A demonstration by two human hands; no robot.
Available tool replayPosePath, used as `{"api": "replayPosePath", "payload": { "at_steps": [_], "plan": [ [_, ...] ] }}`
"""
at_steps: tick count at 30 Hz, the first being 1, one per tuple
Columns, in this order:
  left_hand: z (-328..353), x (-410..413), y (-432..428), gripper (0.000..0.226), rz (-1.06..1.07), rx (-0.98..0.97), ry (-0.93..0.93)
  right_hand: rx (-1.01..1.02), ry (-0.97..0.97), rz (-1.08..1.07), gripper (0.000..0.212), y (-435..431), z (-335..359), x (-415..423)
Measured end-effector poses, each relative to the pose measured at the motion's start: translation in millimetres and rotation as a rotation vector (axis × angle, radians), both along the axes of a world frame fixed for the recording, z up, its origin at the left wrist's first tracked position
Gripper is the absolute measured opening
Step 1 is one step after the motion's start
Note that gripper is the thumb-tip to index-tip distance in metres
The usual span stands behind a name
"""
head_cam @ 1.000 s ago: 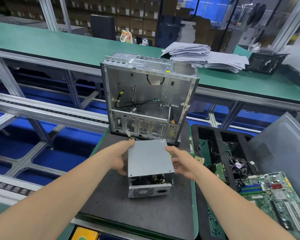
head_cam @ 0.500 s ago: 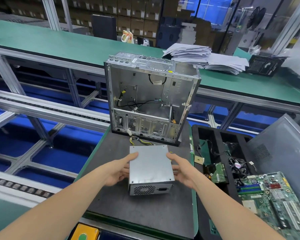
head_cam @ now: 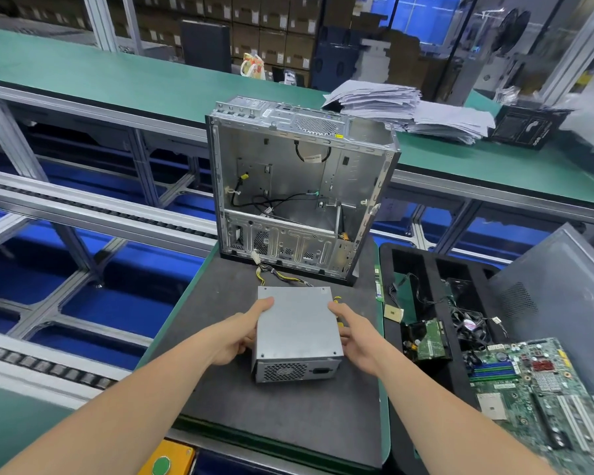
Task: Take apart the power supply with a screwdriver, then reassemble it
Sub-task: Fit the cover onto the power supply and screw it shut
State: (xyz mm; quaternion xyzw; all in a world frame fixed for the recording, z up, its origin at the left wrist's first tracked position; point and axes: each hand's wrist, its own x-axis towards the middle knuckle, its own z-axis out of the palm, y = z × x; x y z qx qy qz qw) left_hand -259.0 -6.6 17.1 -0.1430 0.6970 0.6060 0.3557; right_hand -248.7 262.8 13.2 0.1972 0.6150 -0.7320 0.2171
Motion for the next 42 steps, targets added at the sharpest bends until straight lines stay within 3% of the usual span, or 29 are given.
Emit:
{"api": "replayPosePath", "payload": {
  "at_steps": [4, 9, 18, 24, 30, 35, 39, 42],
  "plan": [
    [-8.7, -0.1, -2.3, 0.080, -0.044, -0.069, 0.009, 0.013, -0.003, 0.027, 0.046, -1.7, 0.2, 0.0],
    [-15.1, -2.0, -2.4, 0.083, -0.001, -0.107, 0.019, 0.045, 0.047, 0.119, 0.075, -3.6, 1.8, -1.2],
    [-12.6, -4.0, 3.4, 0.085, 0.040, -0.162, 0.022, 0.089, 0.037, 0.112, 0.039, 0.7, 0.9, 1.6],
    [-12.8, -8.0, -0.8, 0.083, -0.029, -0.205, 0.021, 0.085, 0.009, 0.156, 0.037, 1.2, 4.3, 1.7],
    [-19.1, -14.3, -10.6, 0.088, -0.146, -0.260, 0.049, 0.110, -0.017, 0.225, 0.056, 3.9, 4.2, -3.5],
    [-26.6, -15.3, -10.2, 0.095, -0.156, -0.260, 0.083, 0.107, 0.003, 0.209, 0.053, 5.7, 4.3, -3.8],
    [-28.6, -16.4, -8.8, 0.113, -0.164, -0.283, 0.086, 0.077, 0.007, 0.183, 0.037, 7.5, 5.0, -1.2],
    [-29.3, -18.8, -8.8, 0.111, -0.174, -0.289, 0.092, 0.092, 0.006, 0.178, 0.033, 4.8, 7.0, -0.7]
  ]
}}
